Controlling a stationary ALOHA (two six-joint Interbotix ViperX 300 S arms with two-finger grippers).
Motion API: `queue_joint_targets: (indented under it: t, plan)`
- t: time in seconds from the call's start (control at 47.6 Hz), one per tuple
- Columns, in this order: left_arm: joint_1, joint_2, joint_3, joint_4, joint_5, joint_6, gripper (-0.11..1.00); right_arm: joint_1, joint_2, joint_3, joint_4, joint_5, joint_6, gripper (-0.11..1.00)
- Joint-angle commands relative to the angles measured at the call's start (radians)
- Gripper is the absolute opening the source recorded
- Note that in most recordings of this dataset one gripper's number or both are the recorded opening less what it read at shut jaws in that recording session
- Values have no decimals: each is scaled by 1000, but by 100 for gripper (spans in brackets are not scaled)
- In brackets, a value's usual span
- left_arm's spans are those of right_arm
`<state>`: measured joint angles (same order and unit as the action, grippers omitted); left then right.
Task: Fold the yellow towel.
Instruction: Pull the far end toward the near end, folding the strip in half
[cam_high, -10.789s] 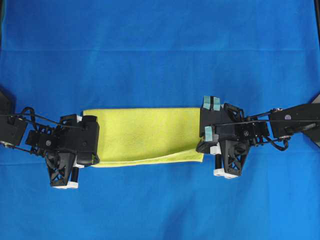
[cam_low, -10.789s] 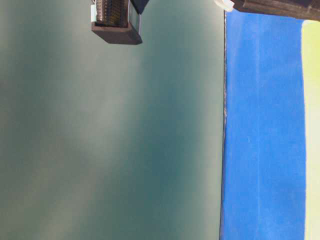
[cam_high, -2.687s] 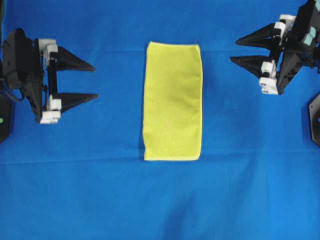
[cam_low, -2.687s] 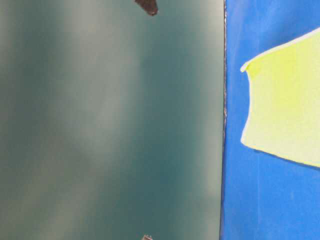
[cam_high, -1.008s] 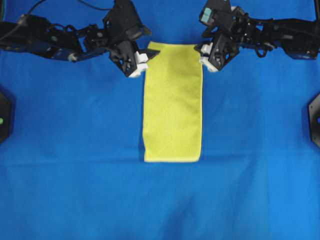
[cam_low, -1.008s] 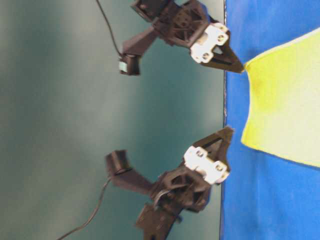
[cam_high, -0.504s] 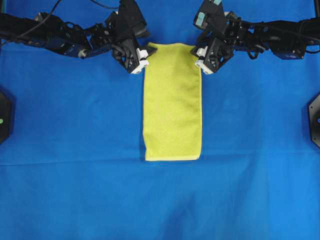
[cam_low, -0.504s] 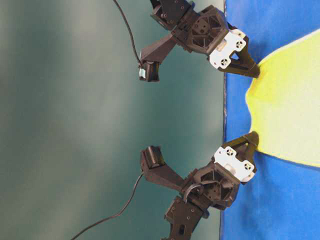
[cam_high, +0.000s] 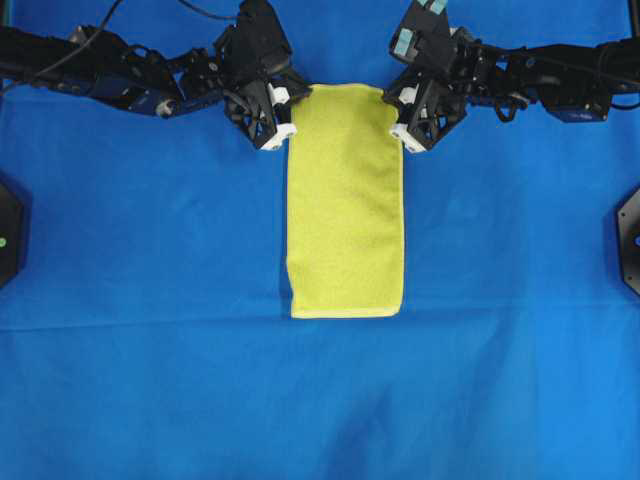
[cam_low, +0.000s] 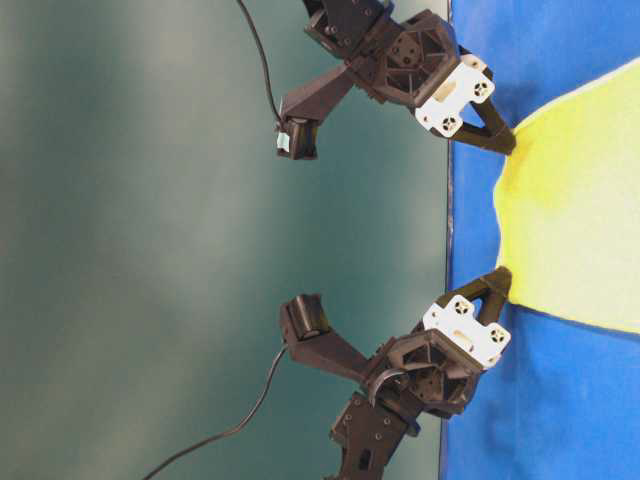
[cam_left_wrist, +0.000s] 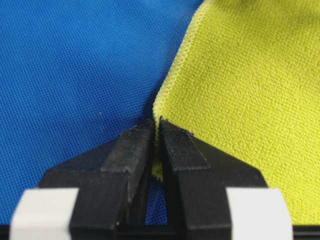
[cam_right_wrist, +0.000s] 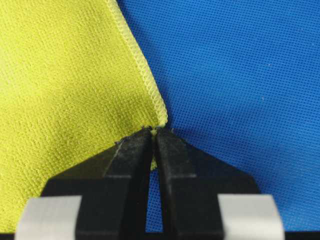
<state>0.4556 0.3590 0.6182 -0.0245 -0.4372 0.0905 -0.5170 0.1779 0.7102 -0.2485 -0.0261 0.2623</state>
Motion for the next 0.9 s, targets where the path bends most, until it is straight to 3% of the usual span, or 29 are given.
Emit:
queue_joint_targets:
  t: [0.0,0.336,0.567,0.756,0.882]
  plan:
    - [-3,-32,-18,2,-3,18,4,-5,-29,-3,6,6,2,4]
    - [-6,-127,-38,2,48,58,4,-11,-179,9,3,89,2,4]
    - [-14,-146,-31,2,51,69,4,-11,-206,14,5,91,2,4]
    - [-40,-152,-15,2,51,69,4,11,-218,29,11,92,5,4]
    - [-75,-167,6,2,54,67,4,60,-241,57,41,92,9,4]
